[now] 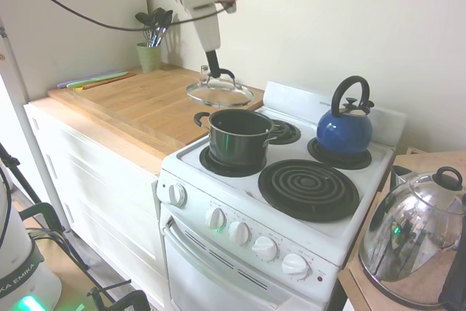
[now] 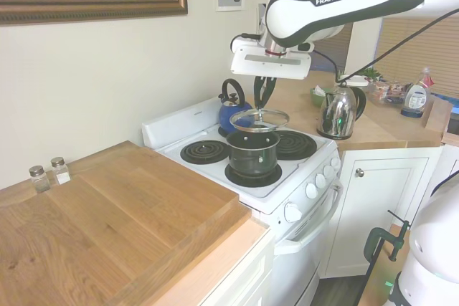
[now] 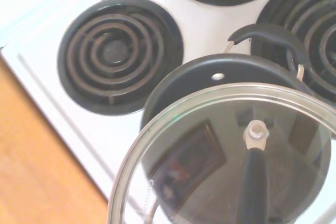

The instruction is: Uncover the lid of the pot

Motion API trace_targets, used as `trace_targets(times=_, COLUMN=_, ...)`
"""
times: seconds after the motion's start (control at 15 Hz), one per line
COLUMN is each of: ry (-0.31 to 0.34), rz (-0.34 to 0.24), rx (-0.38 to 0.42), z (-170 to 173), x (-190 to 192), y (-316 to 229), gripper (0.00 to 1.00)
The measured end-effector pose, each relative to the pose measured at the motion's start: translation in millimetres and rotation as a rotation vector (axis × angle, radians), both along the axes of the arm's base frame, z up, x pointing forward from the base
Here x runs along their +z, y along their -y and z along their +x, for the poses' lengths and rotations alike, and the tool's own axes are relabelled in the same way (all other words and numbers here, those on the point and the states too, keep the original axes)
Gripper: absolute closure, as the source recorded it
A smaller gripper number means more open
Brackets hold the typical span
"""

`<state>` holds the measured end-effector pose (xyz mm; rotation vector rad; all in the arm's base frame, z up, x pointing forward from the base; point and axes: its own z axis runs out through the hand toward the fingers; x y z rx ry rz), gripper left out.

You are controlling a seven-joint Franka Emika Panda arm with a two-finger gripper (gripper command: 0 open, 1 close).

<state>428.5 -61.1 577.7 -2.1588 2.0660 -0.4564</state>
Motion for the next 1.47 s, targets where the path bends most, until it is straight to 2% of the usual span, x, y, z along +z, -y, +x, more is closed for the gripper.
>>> trace_targets(times=0.27, ry=0.007, rz=-0.111, rx=0.077, z=-10, x=16, y=-110, gripper=1.0)
trace_targets(times=0.47, ry=0.001, rz=-0.201, rx=0.169, z=-15, x=4, y=-200, gripper=1.0)
trace_targets(times=0.6, ry=-0.019, rz=-0.235, rx=0.237, z=-3, x=-12, y=-241, gripper=1.0)
trace_targets(times=0.73, ry=-0.065, rz=-0.239, rx=0.298, z=25, x=-37, y=-262, gripper=1.0)
trace_targets(times=0.93, ry=-0.152, rz=-0.227, rx=0.38, z=65, x=-98, y=-285, gripper=1.0)
trace_targets(times=1.07, ry=-0.192, rz=-0.222, rx=0.421, z=73, x=-129, y=-298, gripper=1.0)
trace_targets(times=1.47, ry=-0.223, rz=-0.213, rx=0.465, z=75, x=-156, y=-292, gripper=1.0)
